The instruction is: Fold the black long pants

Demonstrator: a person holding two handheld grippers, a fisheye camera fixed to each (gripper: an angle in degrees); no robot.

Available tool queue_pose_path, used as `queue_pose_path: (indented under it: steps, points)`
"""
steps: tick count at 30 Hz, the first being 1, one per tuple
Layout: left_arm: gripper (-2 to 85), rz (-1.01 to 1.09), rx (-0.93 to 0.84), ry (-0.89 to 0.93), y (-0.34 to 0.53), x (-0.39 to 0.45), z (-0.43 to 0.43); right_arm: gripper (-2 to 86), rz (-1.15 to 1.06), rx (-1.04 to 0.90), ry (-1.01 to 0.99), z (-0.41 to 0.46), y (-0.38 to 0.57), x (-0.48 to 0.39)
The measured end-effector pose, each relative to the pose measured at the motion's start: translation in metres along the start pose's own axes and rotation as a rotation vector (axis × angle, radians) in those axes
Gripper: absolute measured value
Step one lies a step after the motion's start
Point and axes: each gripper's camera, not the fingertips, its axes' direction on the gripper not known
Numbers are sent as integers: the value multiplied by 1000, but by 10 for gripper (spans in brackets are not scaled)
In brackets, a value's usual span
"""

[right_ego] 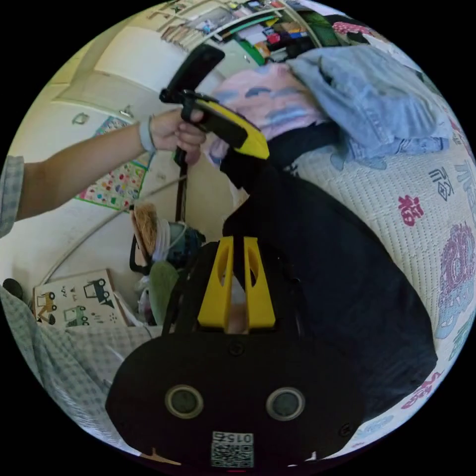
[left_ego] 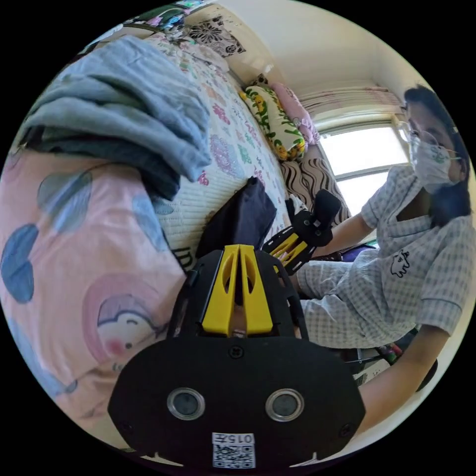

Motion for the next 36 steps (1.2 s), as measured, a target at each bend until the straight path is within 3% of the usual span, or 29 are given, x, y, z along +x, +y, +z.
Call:
queue_pose_path:
  steps: [6,10,16,21,25,29,33,36]
  points:
    - [46,-133,234,-77,42,4,-18,63,7,7,-99,-16,-7,3]
    - [93,-246,302,-147,54,22,10,15,108,26,42,-25,-9,25]
    - [85,-358,113,-364,53,22,58,-4,192,-171,135,14,-24,45]
    - [92,-388,-68,-600,44,23,70,-6,242,-196,220,18,-22,44]
    - [85,-294,-22,-575,14,45,64,-4,328,-88,102,-28,-2,57]
    - [86,-136,24,-528,-34,64,71,17,554,63,207,-99,55,93]
    - [97,21,3,-348,-114,68,111,53,816,156,241,-145,130,130]
    - [106,123,-83,-225,-181,72,154,74,943,213,147,-159,184,152]
